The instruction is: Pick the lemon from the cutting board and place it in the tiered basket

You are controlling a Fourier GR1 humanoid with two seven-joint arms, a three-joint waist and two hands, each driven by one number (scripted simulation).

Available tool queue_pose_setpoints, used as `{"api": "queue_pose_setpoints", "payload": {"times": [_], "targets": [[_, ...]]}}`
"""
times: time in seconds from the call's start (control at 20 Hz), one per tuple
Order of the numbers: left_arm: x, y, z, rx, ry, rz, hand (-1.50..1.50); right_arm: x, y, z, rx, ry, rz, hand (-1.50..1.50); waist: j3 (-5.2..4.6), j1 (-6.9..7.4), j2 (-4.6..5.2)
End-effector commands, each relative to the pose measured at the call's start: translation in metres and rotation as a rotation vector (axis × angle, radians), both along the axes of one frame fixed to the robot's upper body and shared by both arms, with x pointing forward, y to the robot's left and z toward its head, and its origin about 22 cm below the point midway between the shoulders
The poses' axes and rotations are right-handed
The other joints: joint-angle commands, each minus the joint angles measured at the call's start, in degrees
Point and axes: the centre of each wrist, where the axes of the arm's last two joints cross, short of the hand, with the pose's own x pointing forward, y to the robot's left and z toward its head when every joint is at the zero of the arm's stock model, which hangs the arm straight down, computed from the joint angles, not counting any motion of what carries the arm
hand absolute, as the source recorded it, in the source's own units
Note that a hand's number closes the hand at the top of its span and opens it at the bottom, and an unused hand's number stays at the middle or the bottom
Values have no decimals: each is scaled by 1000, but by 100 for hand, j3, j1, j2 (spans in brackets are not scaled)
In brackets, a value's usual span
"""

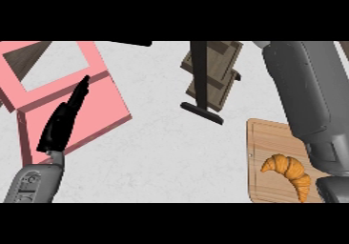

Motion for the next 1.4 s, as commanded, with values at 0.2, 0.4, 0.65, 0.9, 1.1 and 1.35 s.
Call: {"api": "queue_pose_setpoints", "payload": {"times": [0.2, 0.4, 0.65, 0.9, 1.1, 1.35], "targets": [[5, -2, 1, -2, -4, 1, 0, -15, 105, 99, -82, 15, -238, 150, 83, -54, 86], [5, -5, 1, -11, -20, 17, 0, -20, 141, 114, -194, 78, -319, 150, 108, -107, 154], [3, 8, 1, -14, -16, 43, 0, -11, 143, 121, -343, 204, -473, 150, 124, -250, 137], [8, 9, 10, -18, -28, 69, 0, -8, 142, 136, -430, 324, -559, 150, 152, -481, 114], [-2, 17, -2, -19, -9, 80, 0, -14, 159, 144, -450, 374, -545, 150, 165, -513, 110], [3, 6, -5, -48, -8, 91, 0, -16, 168, 143, -384, 410, -467, 150, 178, -634, 149]]}}
